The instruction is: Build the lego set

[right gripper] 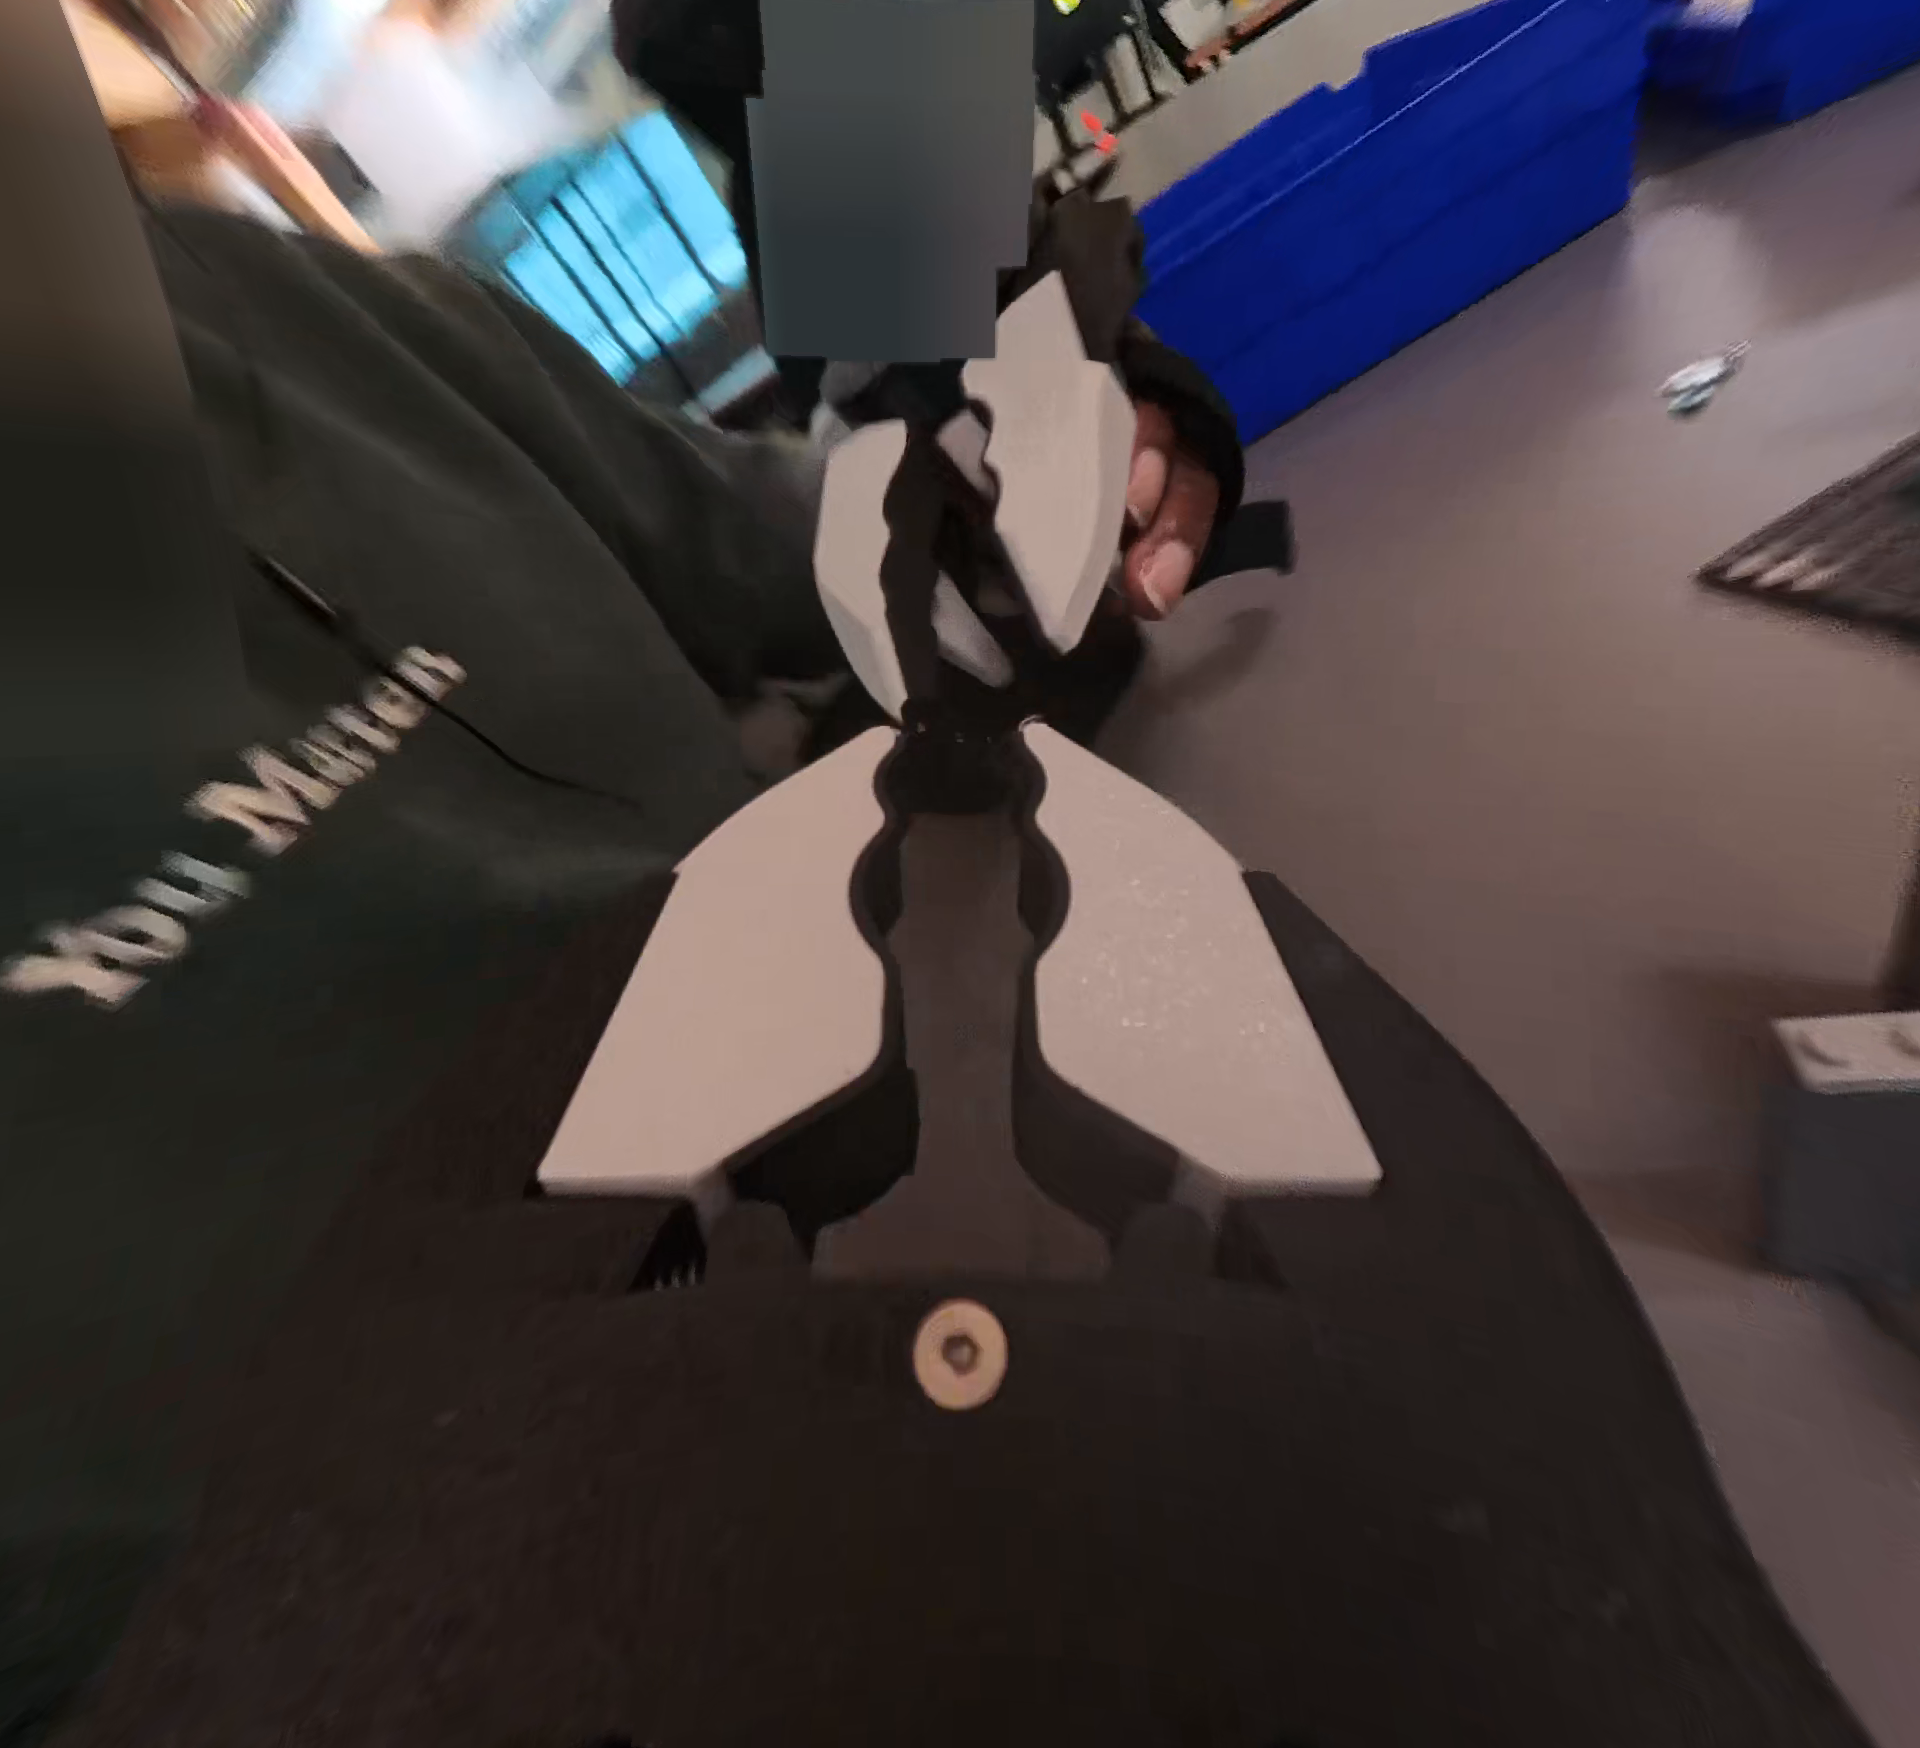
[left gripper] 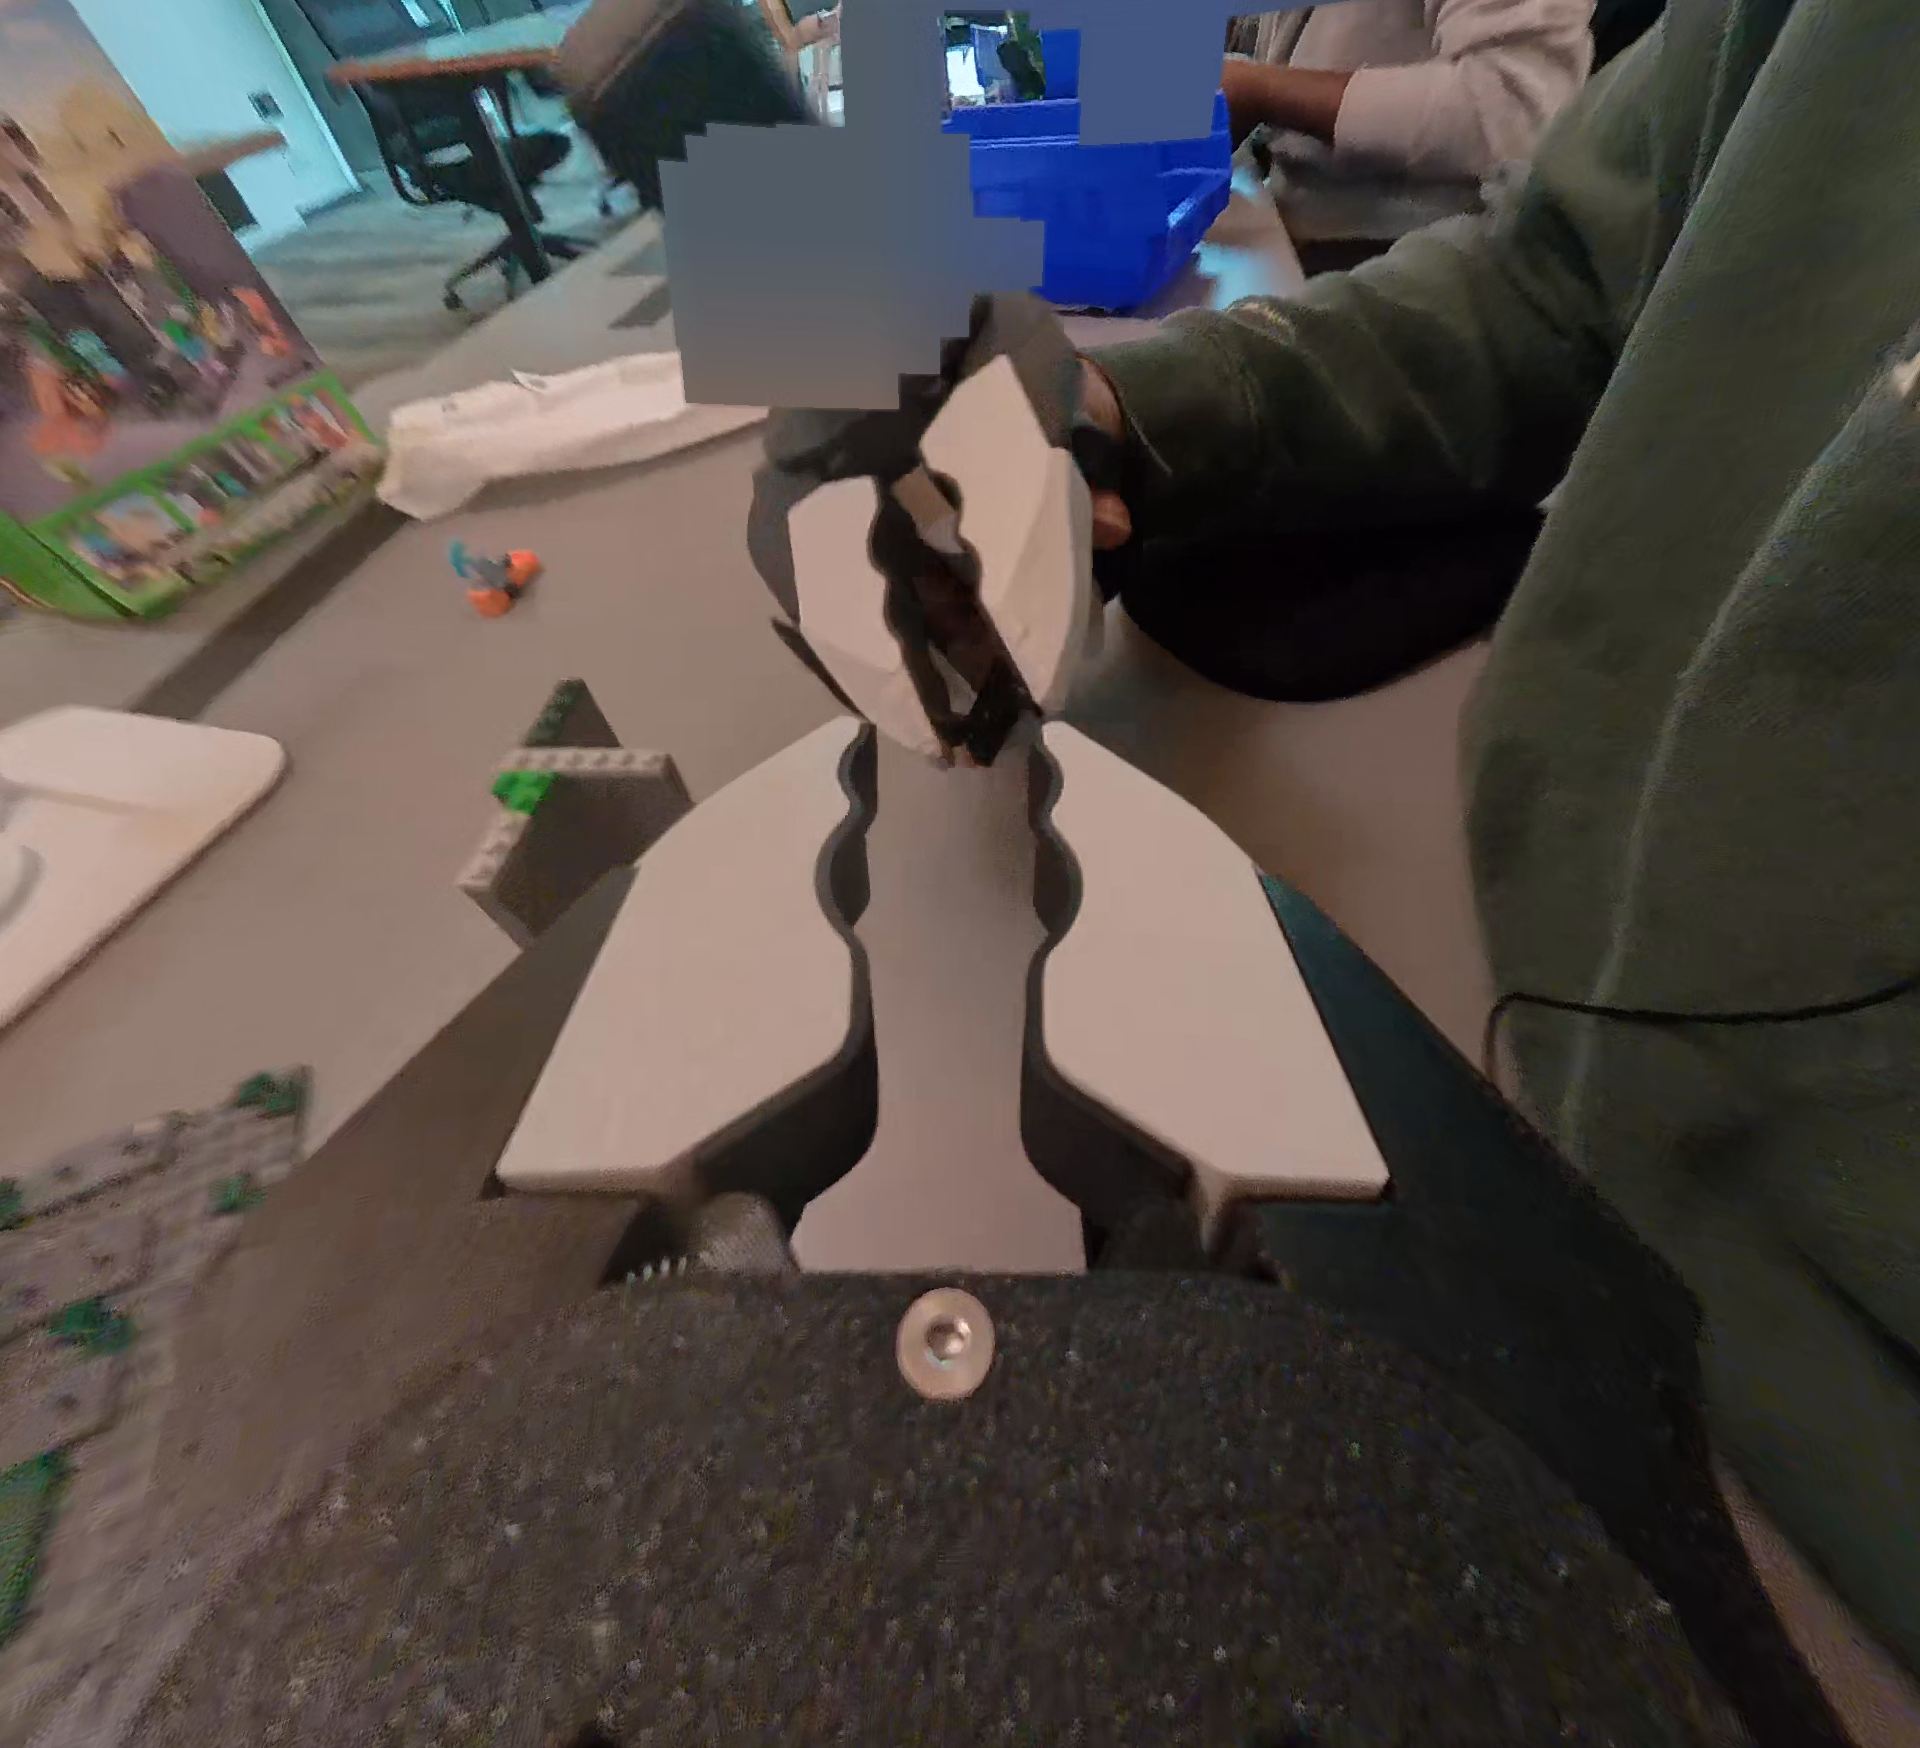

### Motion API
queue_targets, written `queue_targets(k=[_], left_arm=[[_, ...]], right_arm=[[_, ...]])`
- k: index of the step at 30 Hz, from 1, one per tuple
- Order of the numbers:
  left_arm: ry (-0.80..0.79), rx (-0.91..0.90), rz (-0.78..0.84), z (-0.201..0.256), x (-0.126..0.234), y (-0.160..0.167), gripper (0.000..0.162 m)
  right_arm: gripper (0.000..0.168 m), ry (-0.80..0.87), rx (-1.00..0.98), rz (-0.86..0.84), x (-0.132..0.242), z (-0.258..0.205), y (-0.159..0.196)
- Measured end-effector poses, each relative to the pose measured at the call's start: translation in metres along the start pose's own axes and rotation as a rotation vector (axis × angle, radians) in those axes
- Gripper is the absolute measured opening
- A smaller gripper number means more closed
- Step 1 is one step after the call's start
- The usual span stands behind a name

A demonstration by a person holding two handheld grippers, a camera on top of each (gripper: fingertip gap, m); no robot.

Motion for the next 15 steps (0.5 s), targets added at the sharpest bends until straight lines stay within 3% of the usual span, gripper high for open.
queue_targets(k=[2,5,15], left_arm=[[0.062,0.12,0.021,0.003,0.001,0.003,0.027],[0.127,0.249,0.011,0.007,-0.003,0.01,0.029],[0.151,0.264,-0.187,0.014,-0.012,0.042,0.024]], right_arm=[[0.003,0.113,0.199,-0.041,-0.003,-0.001,0.005],[0.005,0.189,0.407,-0.107,-0.01,-0.006,0.014],[0.002,0.248,0.511,-0.167,-0.01,-0.003,0.027]])
Point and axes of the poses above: each gripper's, where its closed fingertips meet, x back along the fingers, y out of its underside, z = x × y across the jaws, the point moved 4 cm from there along x, back along the fingers, and after that the axes turned 2 degrees about y, right-handed, at the moved point
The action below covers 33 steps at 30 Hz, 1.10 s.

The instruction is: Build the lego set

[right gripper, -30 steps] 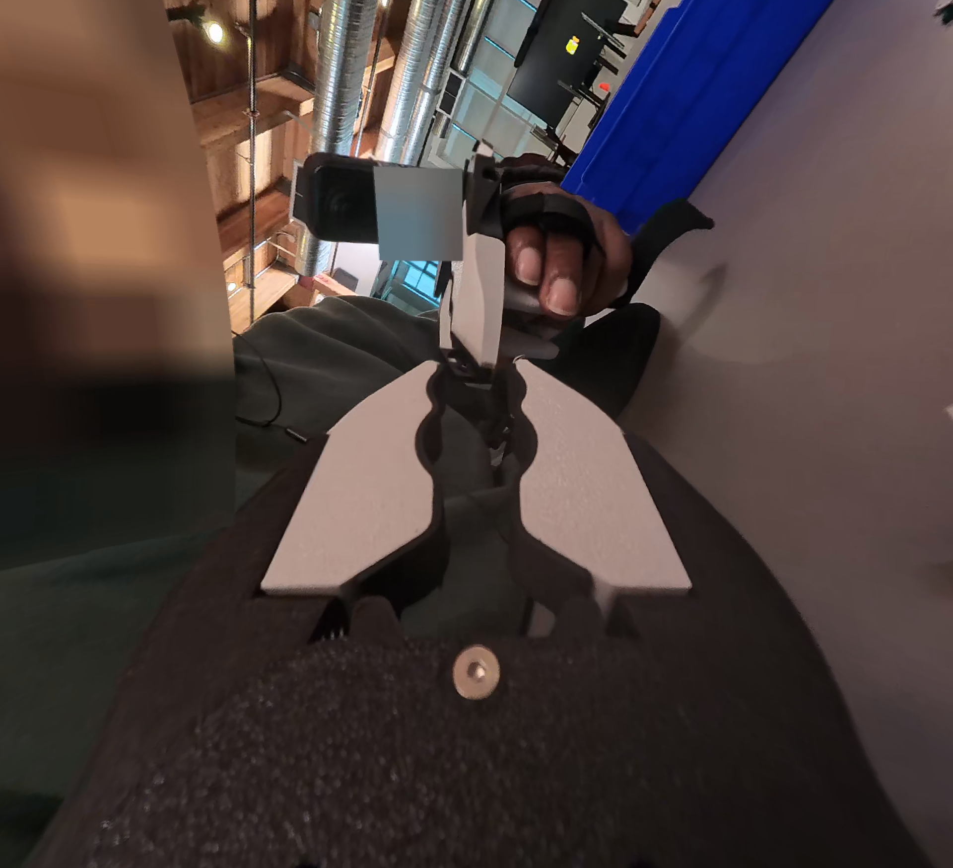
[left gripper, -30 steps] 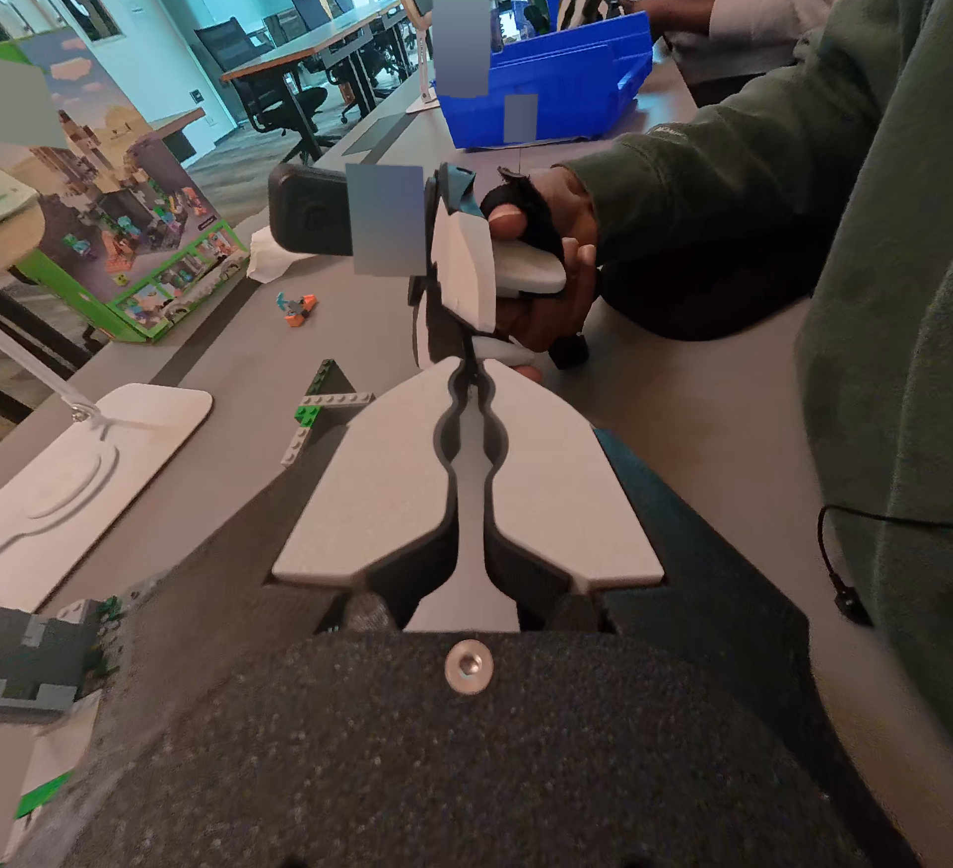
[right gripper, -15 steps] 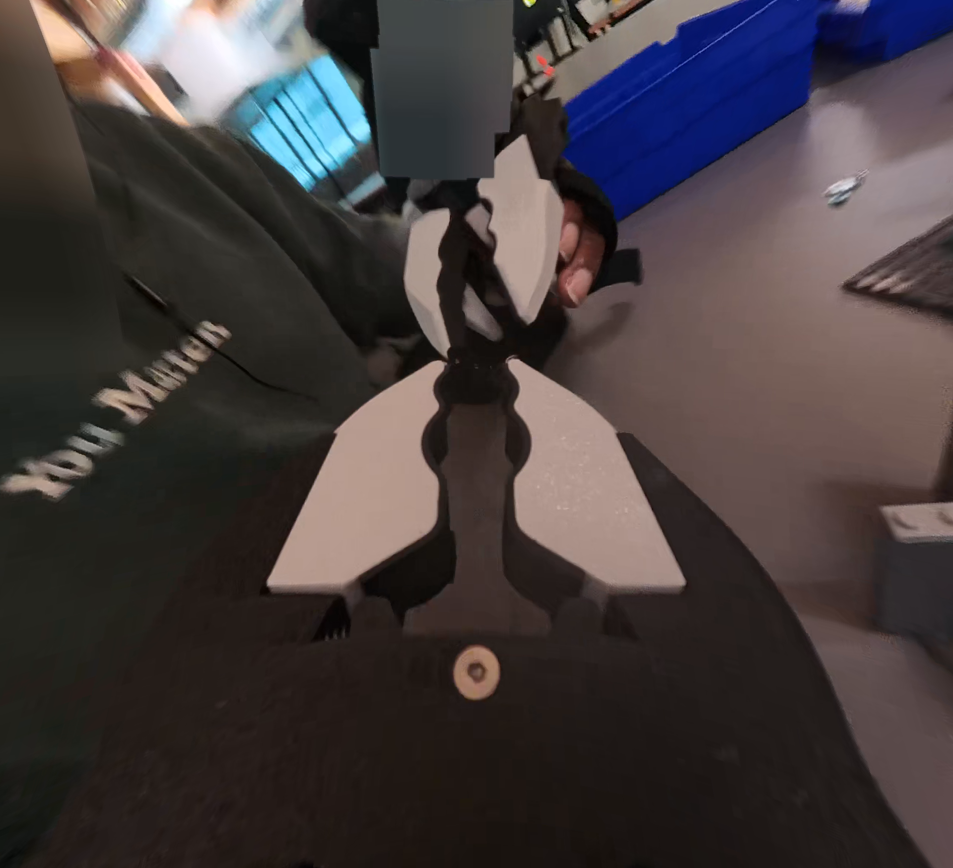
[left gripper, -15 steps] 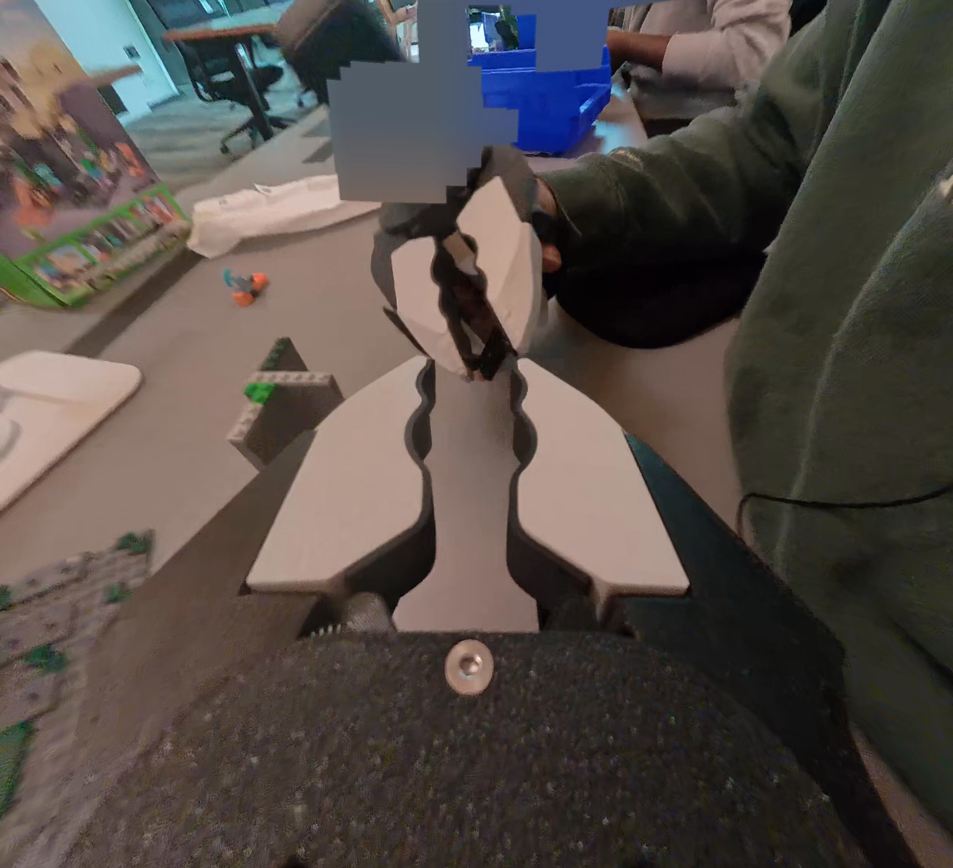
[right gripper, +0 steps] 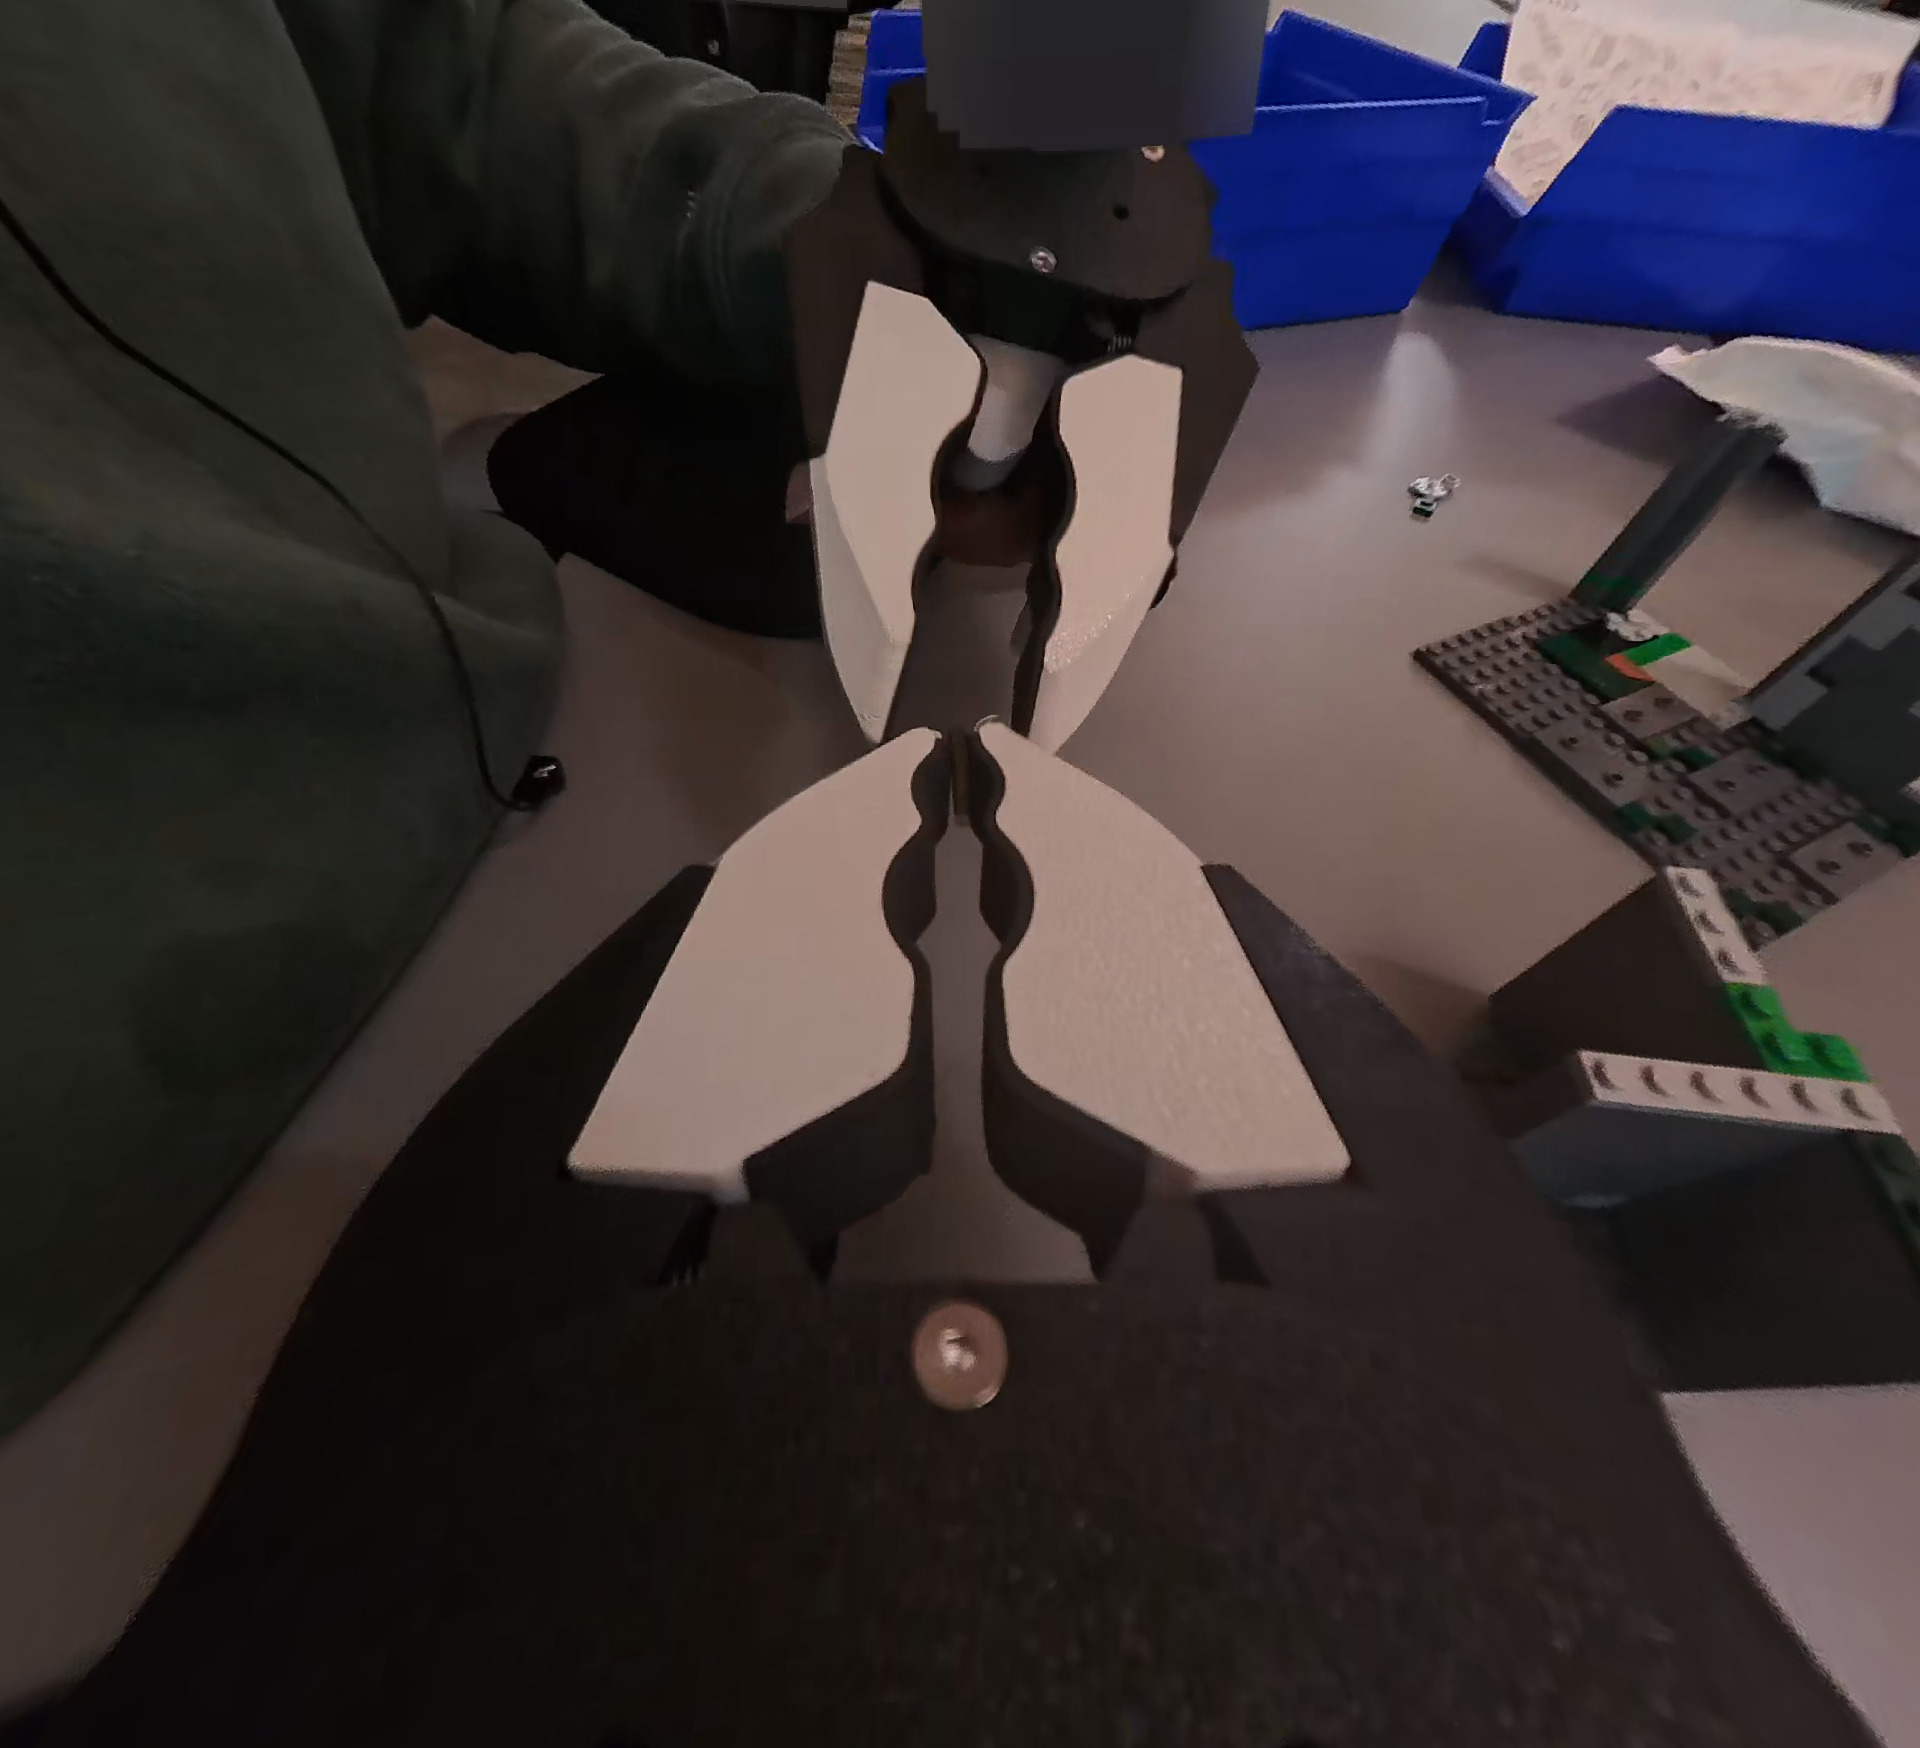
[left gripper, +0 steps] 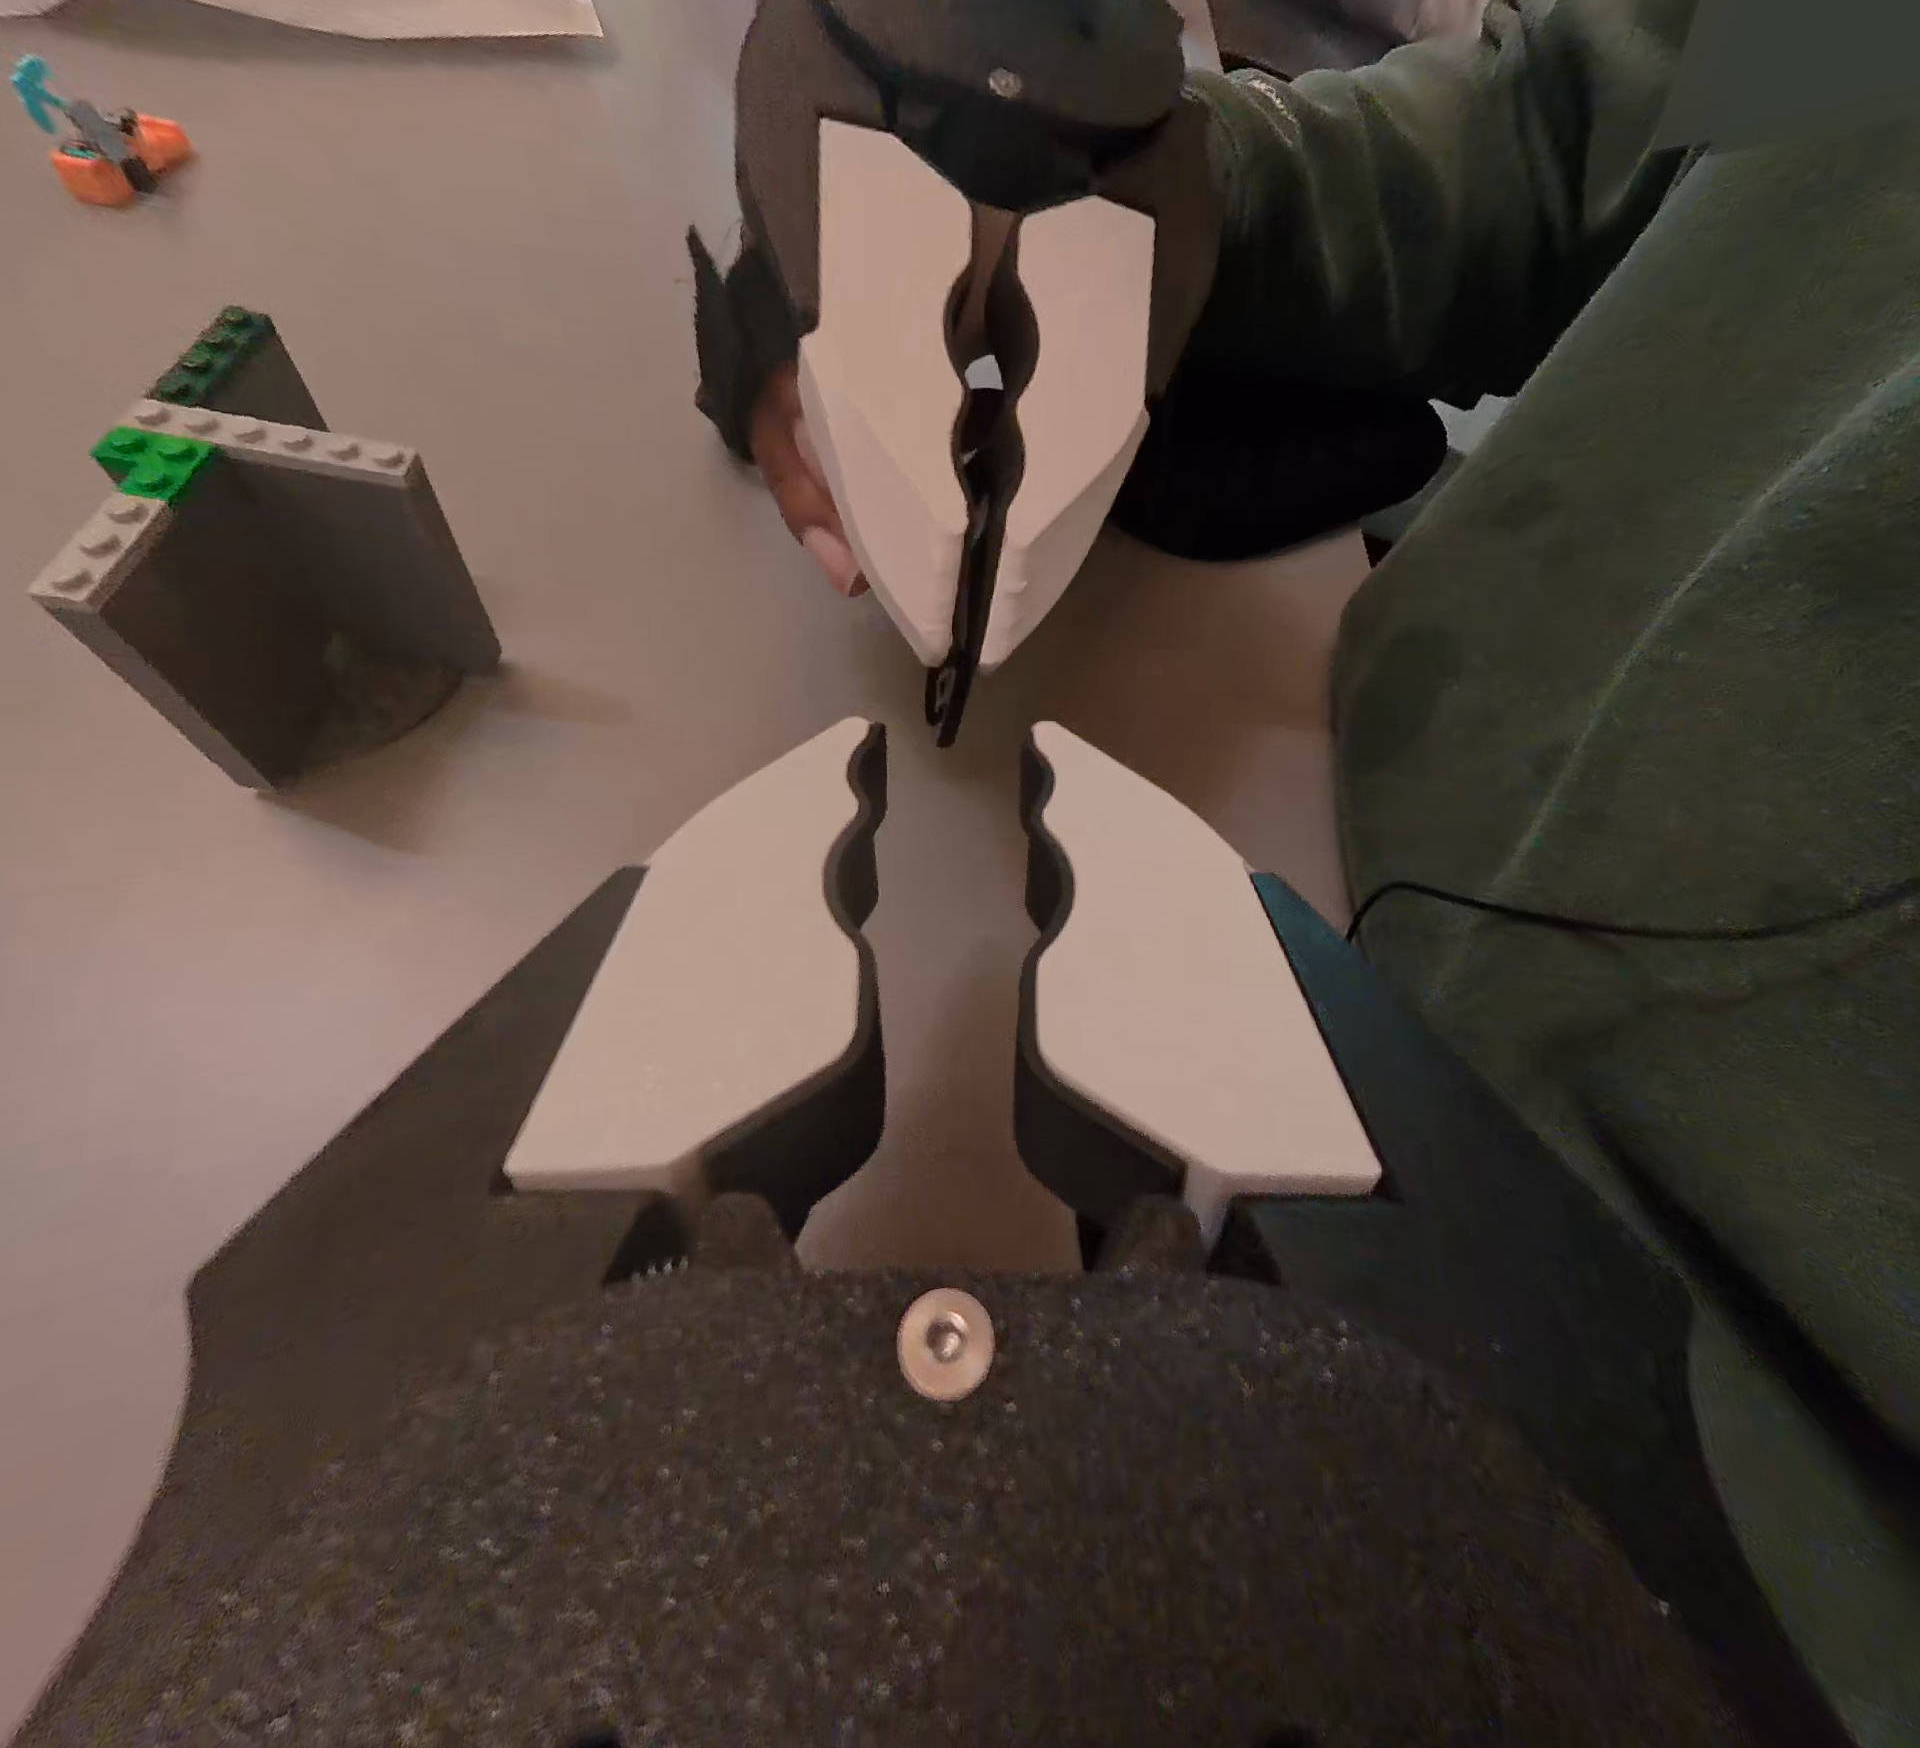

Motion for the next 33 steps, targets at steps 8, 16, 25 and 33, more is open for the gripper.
queue_targets(k=[8,16,25,33], left_arm=[[-0.08,-0.177,-0.029,-0.002,-0.005,-0.005,0.006],[-0.155,-0.152,-0.137,-0.029,-0.001,0.011,0.013],[-0.21,-0.122,-0.159,-0.037,0.003,0.019,0.012],[-0.271,-0.073,-0.145,-0.043,0.017,0.021,0.012]], right_arm=[[0.002,0.052,0.121,0.022,0.001,-0.002,-0.005],[0.002,0.234,0.329,-0.236,-0.005,0.019,0.03],[0.016,0.208,0.272,-0.488,-0.011,0.023,0.063],[0.037,0.135,0.048,-0.4,0.009,0.022,0.054]])
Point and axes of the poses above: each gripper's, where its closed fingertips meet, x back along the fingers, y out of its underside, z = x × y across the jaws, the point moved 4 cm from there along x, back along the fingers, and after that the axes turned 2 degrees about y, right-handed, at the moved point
